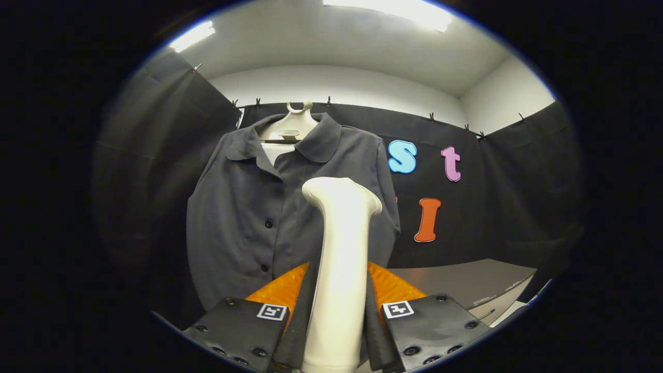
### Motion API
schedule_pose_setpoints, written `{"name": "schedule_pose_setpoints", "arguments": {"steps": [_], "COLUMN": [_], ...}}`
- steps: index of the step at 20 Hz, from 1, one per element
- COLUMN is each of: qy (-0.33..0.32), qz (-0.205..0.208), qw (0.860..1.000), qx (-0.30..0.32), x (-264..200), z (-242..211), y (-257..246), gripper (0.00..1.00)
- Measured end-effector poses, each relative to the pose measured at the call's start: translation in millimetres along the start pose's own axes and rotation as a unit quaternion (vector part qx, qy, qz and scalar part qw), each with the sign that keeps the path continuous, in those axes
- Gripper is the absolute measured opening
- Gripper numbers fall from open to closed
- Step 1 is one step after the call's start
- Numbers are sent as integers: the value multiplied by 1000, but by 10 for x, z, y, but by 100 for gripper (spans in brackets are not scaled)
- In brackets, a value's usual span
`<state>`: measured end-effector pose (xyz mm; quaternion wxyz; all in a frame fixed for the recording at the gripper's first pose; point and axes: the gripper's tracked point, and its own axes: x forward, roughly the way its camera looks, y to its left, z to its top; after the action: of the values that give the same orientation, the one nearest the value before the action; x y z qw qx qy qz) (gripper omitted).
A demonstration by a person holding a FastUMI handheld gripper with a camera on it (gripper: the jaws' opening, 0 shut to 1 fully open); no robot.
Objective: Iron the clothes twice with a garment steamer, once on the left side and once on the right side.
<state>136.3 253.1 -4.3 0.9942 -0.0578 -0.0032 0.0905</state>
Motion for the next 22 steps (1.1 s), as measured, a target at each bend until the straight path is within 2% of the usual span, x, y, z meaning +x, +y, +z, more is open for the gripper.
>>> {"name": "schedule_pose_setpoints", "arguments": {"steps": [8,22], "qy": [22,100], "qz": [-9,-7], "qw": [1000,995], "qx": [-13,-18], "x": [234,-207], "z": [-249,-965], "y": [204,349], "gripper": [53,53]}}
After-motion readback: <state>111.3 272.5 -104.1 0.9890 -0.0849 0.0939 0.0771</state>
